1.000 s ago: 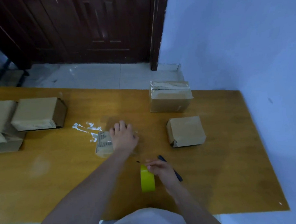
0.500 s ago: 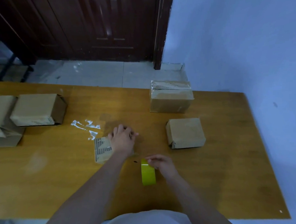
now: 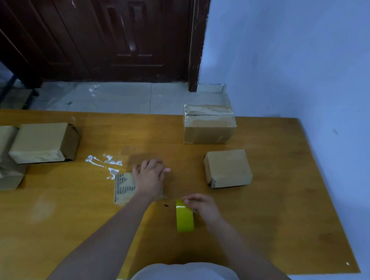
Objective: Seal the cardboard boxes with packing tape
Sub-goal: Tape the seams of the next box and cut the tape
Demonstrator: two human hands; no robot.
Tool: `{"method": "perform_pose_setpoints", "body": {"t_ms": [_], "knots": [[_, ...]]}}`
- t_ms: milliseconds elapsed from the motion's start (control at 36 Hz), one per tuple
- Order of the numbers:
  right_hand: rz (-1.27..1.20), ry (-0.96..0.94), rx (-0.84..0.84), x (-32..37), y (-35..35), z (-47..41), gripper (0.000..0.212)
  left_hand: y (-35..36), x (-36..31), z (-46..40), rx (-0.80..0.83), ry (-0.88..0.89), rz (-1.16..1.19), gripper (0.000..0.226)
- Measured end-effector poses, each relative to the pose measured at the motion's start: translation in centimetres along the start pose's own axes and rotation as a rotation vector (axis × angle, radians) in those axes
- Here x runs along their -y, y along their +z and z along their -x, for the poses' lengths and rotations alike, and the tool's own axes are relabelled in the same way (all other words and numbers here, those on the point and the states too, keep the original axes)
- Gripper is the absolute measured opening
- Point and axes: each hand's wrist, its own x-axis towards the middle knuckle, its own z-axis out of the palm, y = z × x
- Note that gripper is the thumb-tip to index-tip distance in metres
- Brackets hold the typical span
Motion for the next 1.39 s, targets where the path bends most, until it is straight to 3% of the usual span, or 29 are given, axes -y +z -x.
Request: {"method": "perform_pose_setpoints", "body": {"t_ms": [56, 111, 222, 333, 500, 611, 694, 806, 917, 1028, 1111, 1167, 1278, 1389], "knots": [[0.017, -0.007, -0.007, 0.0, -0.1, -0.2, 0.017, -0.6, 0.3, 0.6, -0.196, 0.008, 0.154, 0.038], [0.025, -0.009, -0.011, 0.1, -0.3, -0.4, 0.015, -1.7, 0.0, 1.5, -0.29, 0.081, 0.153, 0.034], [-0.018, -0.008, -0.01, 0.3, -0.4, -0.7, 0.013, -1.6, 1.5, 3.9, -0.061, 0.249, 0.169, 0.034], [-0.057, -0.007, -0.041, 0.4, -0.1, -1.0, 0.015, -0.4, 2.6, 6.0, 0.03, 0.31, -0.12, 0.043], [-0.079, 0.002, -0.056, 0.3, 0.0, -0.9, 0.013, 0.8, 0.8, 5.5, -0.15, 0.213, -0.179, 0.033], [-0.059, -0.003, -0.051, 0.1, -0.1, -0.7, 0.012, 1.2, -0.3, 5.8, -0.164, 0.123, -0.114, 0.029], [-0.055, 0.003, -0.045, 0.1, -0.1, -0.5, 0.011, 1.2, -0.5, 5.8, -0.149, 0.062, -0.006, 0.04], [-0.068, -0.001, -0.049, 0.3, 0.1, -0.3, 0.011, 0.4, 0.5, 5.2, -0.105, 0.128, 0.18, 0.042], [-0.077, -0.013, -0.043, 0.4, 0.4, -0.3, 0.012, -0.6, 2.7, 5.2, -0.116, 0.183, 0.22, 0.039], [-0.073, -0.013, -0.038, 0.4, 0.5, -0.5, 0.015, -2.2, 3.8, 5.3, -0.248, 0.19, 0.23, 0.026], [-0.055, -0.008, -0.032, 0.5, 0.5, -0.5, 0.013, -2.7, 3.2, 5.3, -0.34, 0.059, 0.181, 0.025], [-0.047, -0.006, -0.04, 0.5, 0.4, -0.4, 0.014, -2.6, 2.1, 5.0, -0.262, -0.068, 0.123, 0.037], [-0.023, -0.02, -0.035, 0.6, 0.2, 0.0, 0.013, -2.3, 0.0, 3.5, 0.112, -0.216, -0.036, 0.096], [-0.022, -0.041, -0.033, 0.7, -0.4, 0.3, 0.015, -2.4, 0.9, 2.6, 0.203, -0.157, -0.131, 0.091]]}}
